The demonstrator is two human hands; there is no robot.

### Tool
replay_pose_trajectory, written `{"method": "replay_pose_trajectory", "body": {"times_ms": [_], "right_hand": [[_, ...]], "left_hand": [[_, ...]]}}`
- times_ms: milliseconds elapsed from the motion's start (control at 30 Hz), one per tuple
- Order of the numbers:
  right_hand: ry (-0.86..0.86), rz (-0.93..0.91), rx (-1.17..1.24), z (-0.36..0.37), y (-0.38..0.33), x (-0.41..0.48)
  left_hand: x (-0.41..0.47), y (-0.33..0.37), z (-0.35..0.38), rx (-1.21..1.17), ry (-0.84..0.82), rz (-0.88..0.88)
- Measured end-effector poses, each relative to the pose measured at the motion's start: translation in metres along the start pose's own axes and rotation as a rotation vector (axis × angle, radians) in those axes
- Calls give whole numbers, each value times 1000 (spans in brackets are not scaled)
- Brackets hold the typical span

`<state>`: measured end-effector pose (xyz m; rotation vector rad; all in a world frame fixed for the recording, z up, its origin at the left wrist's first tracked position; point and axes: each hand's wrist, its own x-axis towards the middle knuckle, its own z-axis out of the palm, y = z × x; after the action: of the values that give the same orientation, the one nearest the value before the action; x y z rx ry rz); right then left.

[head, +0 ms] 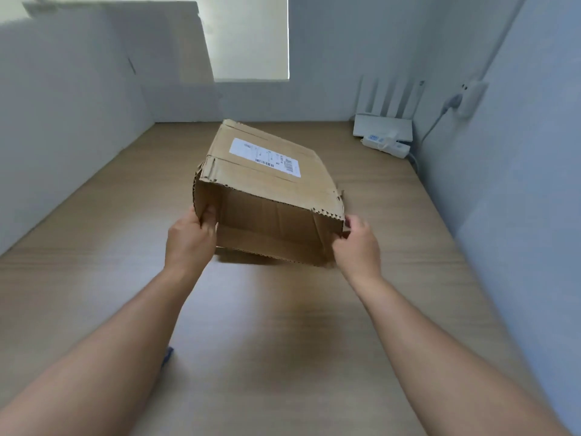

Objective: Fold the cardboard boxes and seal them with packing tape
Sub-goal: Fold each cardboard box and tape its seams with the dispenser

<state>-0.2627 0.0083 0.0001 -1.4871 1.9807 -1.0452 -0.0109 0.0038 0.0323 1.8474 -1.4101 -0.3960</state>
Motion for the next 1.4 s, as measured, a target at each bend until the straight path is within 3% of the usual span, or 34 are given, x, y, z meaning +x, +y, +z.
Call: {"method": "replay_pose_trajectory", "body": {"times_ms": [100,267,400,533,633,767,867,967,1167,1267,1400], "right_hand": [[-49,-7,-145,-14,-4,-25],[228,-229,-74,-68,-38,-61],[257,-319,-173,-111,-64,-76],[99,-268,-426,-127,-64,-95],[-40,-237,-452,-125,-57,-109],[-314,-134,-98,-129,-43,-118],[-465,-48,212,-140,-28,-121],[-647,-56,273,-146,-11,-127],[-400,-122,53,-127,-16,-134],[-402,-202,-223,-124,-31,-126],[-339,-255,-280,-116,-44,-116]], "left_hand": [[-26,20,-33,-47,6,11],[-78,37,-83,58,145,73],[-117,43,-107,-5,116,0],[-145,35,-111,51,-103,-151],[-161,28,-111,-17,-212,-163],[-173,21,-115,-218,-229,-18],[-186,10,-122,-195,-434,-12],[-187,-3,-123,-221,-541,19],[-174,-9,-97,-189,-352,71],[-168,-13,-90,-157,-365,62],[-158,-18,-90,-196,-424,37]]}}
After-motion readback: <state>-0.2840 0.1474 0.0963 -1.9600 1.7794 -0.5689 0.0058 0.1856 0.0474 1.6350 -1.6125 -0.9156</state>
